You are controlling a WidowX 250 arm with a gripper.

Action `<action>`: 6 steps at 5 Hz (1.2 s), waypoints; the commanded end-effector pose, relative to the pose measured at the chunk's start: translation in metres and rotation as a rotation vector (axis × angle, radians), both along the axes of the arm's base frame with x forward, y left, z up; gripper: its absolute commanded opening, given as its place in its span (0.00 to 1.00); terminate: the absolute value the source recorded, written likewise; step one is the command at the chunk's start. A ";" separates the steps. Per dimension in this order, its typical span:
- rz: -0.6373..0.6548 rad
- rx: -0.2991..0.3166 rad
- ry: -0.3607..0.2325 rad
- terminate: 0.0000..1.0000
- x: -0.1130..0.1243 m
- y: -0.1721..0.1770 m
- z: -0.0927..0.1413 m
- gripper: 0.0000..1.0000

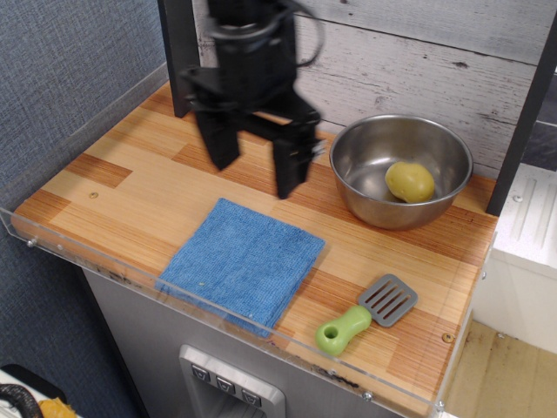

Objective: Put the potato on the blue rag.

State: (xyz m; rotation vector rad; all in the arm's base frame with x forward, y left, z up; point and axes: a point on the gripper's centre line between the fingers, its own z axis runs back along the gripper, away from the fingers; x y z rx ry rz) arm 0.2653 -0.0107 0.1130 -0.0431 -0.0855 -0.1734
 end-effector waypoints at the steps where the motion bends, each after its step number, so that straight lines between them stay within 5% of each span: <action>1: -0.037 -0.083 -0.066 0.00 0.065 -0.024 0.010 1.00; 3: -0.044 -0.109 -0.100 0.00 0.094 -0.049 -0.002 1.00; 6: -0.046 -0.012 -0.070 0.00 0.103 -0.057 -0.054 1.00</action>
